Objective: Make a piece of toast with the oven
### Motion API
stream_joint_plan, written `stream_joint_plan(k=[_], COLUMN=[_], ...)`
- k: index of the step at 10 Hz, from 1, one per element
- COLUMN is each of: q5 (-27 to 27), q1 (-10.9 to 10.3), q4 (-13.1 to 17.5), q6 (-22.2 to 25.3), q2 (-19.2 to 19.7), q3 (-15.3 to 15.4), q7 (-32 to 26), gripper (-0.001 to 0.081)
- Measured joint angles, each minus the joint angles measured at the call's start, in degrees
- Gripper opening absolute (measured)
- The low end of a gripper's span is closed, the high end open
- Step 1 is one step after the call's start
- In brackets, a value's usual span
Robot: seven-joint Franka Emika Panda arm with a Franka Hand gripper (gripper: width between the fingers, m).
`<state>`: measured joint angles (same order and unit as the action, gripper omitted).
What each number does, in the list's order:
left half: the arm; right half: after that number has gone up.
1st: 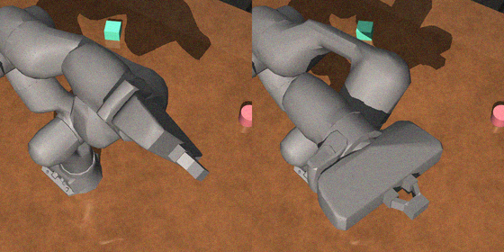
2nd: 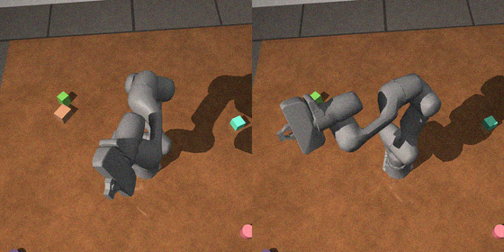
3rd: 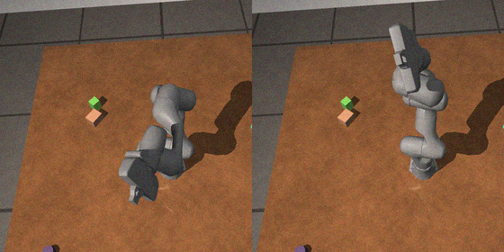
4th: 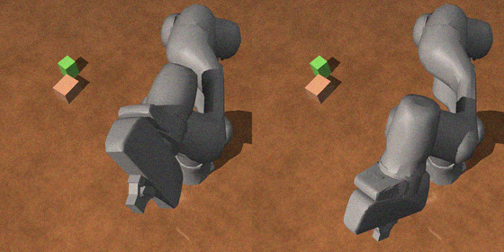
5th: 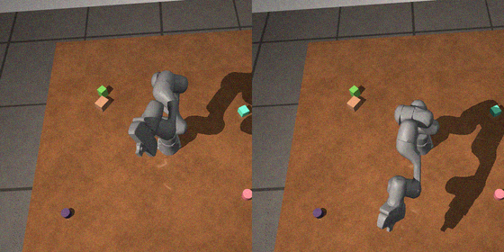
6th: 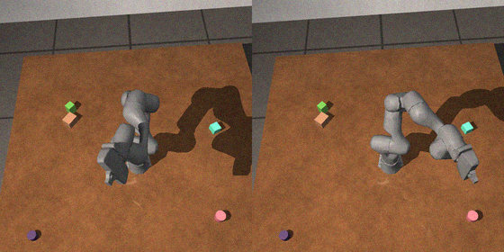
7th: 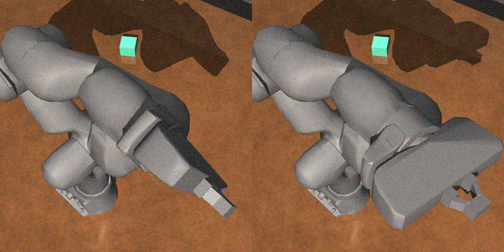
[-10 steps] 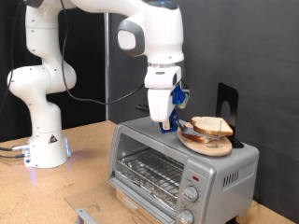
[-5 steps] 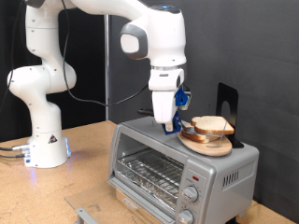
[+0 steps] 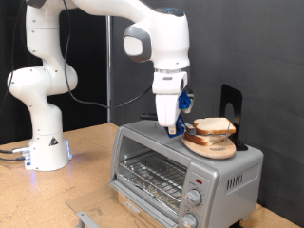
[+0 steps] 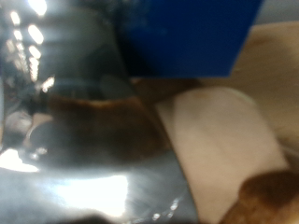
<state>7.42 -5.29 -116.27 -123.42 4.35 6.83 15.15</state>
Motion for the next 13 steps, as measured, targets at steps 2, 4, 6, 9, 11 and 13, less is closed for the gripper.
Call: stream_joint_plan(k=[2, 4, 6, 9, 11, 13], q5=[1.06, 1.75, 2.14, 2.99, 3.0, 3.0], q1=[0.0, 0.0, 0.03, 0.09, 0.06, 0.02], q4=[-0.46, -1.09, -1.19, -1.06, -0.66, -0.41], q6=[0.0, 0.0, 0.0, 0.12, 0.15, 0.15], q2=[-0.71, -1.75, -1.99, -1.86, -1.46, -1.38], q3=[0.1, 0.11, 0.1, -0.03, 0.05, 0.44], q7=[-0.37, -0.42, -0.42, -0.31, -0.28, -0.28], gripper=[0.0435, 0.0435, 0.0435, 0.0435, 0.0435, 0.0435])
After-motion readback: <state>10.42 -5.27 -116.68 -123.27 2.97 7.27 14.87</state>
